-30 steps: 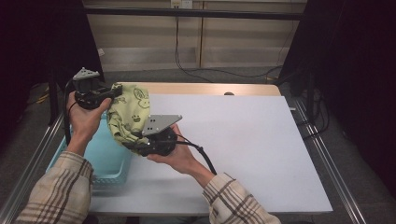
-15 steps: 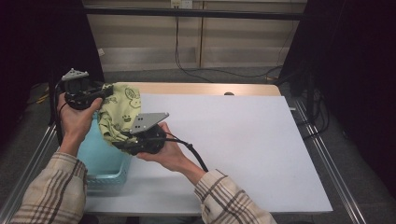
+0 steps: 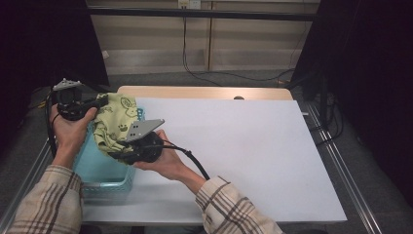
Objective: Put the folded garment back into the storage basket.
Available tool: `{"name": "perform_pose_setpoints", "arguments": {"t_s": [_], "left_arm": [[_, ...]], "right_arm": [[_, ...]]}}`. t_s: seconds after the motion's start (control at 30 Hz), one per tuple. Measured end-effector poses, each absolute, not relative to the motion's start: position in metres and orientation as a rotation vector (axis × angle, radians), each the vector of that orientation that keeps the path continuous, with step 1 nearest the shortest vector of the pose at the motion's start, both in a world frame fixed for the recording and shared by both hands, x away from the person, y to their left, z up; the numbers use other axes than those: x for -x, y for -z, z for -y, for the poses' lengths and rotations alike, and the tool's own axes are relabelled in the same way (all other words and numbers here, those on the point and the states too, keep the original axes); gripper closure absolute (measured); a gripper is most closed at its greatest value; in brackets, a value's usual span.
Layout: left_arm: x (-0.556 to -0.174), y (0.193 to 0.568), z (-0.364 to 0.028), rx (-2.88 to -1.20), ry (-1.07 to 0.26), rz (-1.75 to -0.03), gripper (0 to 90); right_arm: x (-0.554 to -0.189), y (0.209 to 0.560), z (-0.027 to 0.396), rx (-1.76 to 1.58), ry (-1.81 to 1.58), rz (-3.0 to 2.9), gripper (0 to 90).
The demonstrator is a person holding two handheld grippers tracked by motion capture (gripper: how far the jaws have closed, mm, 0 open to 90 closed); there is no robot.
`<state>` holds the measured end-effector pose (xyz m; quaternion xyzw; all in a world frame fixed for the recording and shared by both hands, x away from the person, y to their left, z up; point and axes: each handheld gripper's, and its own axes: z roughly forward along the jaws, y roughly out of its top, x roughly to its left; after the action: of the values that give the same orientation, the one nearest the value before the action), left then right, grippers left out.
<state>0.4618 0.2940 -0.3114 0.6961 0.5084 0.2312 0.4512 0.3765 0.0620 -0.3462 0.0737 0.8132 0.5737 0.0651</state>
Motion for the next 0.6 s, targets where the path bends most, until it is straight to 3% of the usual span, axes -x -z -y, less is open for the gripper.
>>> {"name": "perform_pose_setpoints", "arguments": {"t_s": [0.6], "left_arm": [[-0.462, 0.329, -0.309, -1.717, -0.553, -1.305, 78.0]], "right_arm": [[-0.38, 0.36, -0.08, -0.23, -1.711, -2.497, 68.1]]}}
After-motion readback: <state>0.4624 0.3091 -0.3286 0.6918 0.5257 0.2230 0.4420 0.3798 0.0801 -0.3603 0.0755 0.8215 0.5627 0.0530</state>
